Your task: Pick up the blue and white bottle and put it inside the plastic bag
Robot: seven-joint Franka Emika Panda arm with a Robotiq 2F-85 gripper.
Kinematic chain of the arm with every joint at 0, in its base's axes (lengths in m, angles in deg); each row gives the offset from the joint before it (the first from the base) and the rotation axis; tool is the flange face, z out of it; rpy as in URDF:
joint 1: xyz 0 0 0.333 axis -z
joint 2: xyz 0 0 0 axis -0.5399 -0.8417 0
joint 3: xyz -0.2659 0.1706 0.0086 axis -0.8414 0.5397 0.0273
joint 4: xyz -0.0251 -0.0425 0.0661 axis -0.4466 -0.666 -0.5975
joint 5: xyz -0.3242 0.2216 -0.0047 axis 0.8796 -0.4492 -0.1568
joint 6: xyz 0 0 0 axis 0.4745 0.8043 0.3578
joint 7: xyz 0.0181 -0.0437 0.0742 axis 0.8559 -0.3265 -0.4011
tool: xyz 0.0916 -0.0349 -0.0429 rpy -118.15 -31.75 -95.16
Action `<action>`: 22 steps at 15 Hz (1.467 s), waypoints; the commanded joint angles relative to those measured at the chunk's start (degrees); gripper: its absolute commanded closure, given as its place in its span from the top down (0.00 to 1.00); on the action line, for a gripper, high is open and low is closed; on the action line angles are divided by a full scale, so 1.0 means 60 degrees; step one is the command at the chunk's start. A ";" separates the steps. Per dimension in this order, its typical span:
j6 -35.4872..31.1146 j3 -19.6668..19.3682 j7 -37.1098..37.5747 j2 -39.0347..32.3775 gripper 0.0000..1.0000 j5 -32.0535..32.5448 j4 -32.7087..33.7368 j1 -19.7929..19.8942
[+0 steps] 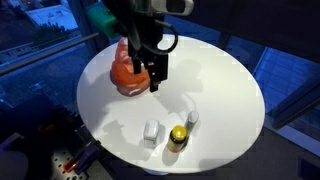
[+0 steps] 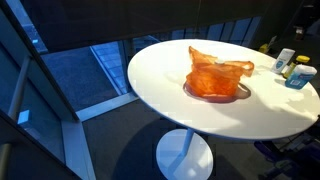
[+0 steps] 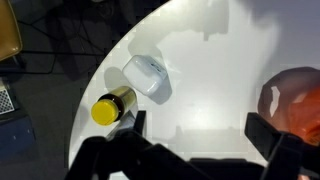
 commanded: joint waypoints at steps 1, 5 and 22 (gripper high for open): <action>0.0012 0.0098 -0.0012 -0.0012 1.00 -0.0014 0.0008 0.0095; -0.0169 0.0087 0.0200 0.0035 1.00 0.0088 -0.0142 0.0144; -0.2200 -0.0257 0.2381 -0.0408 1.00 0.0142 -0.1115 0.0899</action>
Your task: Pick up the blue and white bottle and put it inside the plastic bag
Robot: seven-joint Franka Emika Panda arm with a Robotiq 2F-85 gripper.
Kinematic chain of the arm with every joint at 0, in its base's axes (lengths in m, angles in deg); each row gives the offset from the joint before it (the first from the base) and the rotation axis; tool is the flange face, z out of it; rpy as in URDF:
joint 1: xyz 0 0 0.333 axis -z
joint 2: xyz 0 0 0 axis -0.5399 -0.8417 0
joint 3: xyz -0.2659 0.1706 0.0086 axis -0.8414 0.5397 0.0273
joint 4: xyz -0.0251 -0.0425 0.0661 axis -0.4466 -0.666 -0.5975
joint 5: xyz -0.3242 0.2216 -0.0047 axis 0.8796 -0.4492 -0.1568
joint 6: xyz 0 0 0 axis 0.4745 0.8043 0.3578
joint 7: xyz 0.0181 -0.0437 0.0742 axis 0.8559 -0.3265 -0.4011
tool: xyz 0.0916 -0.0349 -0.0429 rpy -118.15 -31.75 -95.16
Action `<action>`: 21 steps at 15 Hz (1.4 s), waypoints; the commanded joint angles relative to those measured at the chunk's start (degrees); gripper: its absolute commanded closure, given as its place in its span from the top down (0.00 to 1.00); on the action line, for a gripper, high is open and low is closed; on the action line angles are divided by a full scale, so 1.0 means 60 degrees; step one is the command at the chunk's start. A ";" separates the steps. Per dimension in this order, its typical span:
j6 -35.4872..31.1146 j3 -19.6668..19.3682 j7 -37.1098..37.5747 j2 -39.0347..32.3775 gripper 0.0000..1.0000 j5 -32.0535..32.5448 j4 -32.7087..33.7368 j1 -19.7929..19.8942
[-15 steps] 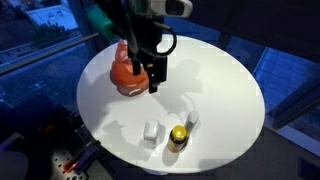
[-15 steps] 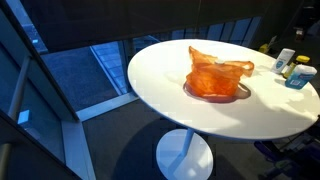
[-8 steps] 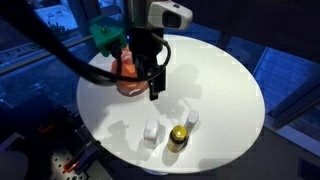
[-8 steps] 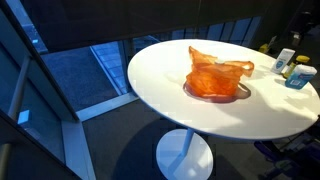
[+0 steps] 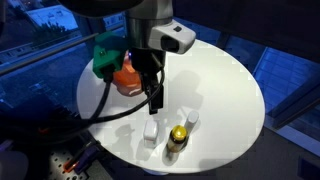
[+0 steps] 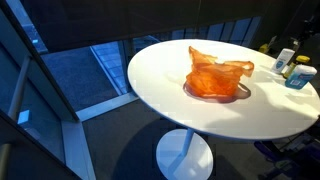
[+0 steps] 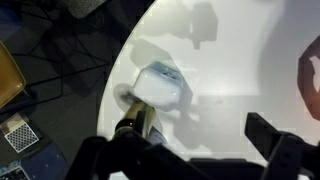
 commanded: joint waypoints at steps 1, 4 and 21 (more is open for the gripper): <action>-0.0351 -0.0143 0.0514 -0.0104 1.00 0.0059 -0.0154 0.0207; -0.0700 -0.0275 0.0678 -0.0363 1.00 0.0038 -0.0246 0.0287; -0.2097 -0.1024 0.1124 -0.1715 1.00 0.0136 -0.0372 0.0158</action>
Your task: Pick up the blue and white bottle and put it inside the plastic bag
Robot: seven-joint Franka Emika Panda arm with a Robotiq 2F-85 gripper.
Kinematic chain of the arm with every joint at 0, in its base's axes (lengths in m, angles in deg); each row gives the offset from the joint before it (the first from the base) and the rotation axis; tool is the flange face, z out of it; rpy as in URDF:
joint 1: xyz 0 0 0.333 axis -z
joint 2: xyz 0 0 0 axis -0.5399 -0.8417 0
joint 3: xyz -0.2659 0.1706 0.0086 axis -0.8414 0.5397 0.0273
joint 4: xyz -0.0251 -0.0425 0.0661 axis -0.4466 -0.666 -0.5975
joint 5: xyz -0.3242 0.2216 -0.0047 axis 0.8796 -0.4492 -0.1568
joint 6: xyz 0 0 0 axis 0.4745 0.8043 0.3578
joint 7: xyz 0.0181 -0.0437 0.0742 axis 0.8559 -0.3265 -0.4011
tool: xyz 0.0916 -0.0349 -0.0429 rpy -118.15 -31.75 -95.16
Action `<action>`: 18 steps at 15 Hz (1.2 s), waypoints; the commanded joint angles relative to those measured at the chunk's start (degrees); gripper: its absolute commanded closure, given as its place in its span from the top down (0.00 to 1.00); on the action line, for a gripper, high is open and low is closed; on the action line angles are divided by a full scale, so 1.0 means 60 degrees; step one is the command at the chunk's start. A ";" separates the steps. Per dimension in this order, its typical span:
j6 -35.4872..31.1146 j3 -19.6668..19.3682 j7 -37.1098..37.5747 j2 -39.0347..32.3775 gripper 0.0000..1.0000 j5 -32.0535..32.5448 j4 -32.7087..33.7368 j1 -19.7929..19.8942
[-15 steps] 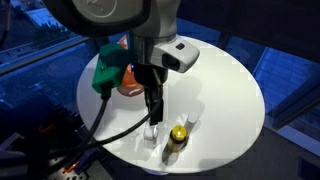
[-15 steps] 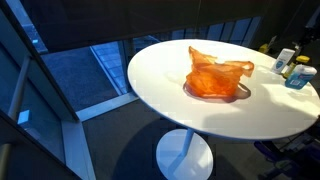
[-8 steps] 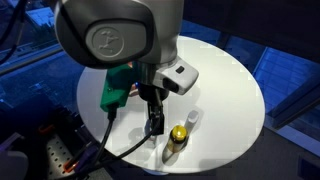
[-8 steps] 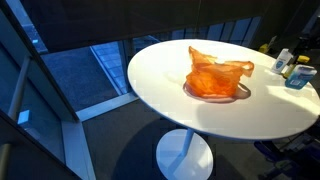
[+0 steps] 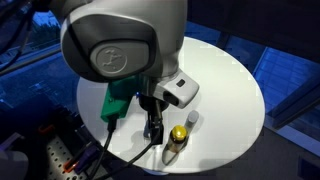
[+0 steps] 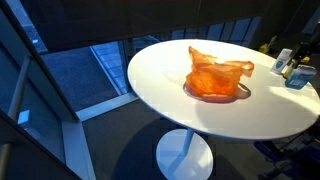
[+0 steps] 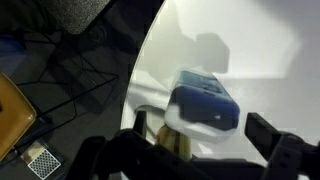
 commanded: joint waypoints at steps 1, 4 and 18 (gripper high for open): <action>-0.0097 -0.0212 0.0363 -0.0014 1.00 0.0179 -0.0039 -0.0115; -0.0144 -0.0253 0.0563 -0.0145 1.00 0.0245 -0.0010 -0.0175; -0.0255 -0.0320 0.1326 -0.0373 0.43 0.0336 0.0218 -0.0904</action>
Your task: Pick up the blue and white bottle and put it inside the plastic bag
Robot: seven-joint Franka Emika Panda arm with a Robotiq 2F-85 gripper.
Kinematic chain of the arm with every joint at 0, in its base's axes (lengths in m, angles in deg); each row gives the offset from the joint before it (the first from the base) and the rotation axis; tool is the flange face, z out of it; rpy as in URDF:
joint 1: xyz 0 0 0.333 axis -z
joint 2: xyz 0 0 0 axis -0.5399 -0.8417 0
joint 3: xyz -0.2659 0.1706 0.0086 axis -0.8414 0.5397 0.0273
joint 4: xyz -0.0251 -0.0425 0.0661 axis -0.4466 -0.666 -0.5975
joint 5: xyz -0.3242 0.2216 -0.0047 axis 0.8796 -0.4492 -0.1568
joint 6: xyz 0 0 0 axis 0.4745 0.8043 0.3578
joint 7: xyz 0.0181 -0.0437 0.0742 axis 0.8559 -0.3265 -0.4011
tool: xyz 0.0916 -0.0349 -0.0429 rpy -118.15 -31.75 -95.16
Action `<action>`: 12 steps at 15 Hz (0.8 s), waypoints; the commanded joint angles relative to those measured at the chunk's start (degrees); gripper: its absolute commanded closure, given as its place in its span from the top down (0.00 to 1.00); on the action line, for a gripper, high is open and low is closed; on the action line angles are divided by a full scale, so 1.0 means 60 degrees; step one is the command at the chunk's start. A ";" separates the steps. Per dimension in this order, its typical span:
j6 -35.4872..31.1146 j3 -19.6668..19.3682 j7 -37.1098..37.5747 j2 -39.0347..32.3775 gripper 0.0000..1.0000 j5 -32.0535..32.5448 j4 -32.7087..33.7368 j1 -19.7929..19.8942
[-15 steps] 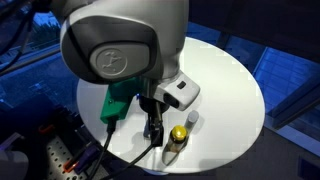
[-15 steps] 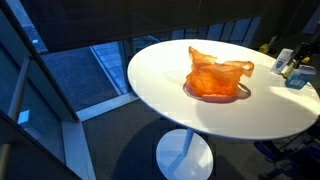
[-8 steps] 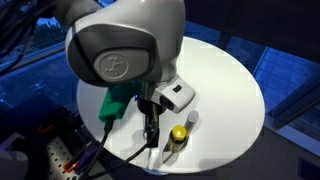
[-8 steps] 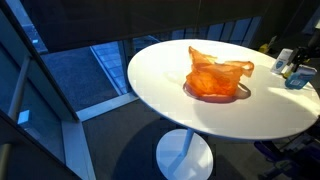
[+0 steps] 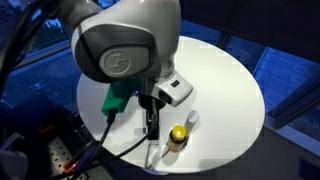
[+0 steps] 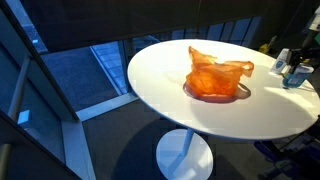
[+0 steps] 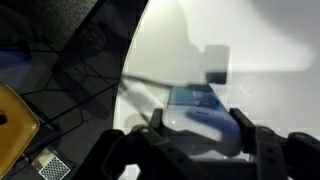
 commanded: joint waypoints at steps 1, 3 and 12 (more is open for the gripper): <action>0.0094 -0.0035 0.0237 0.0253 0.43 0.0332 0.0148 -0.0354; 0.0294 0.0097 0.0184 0.0391 0.43 0.0312 0.0289 -0.0567; 0.1104 0.1063 0.0359 0.1236 0.43 0.0864 0.1038 -0.1342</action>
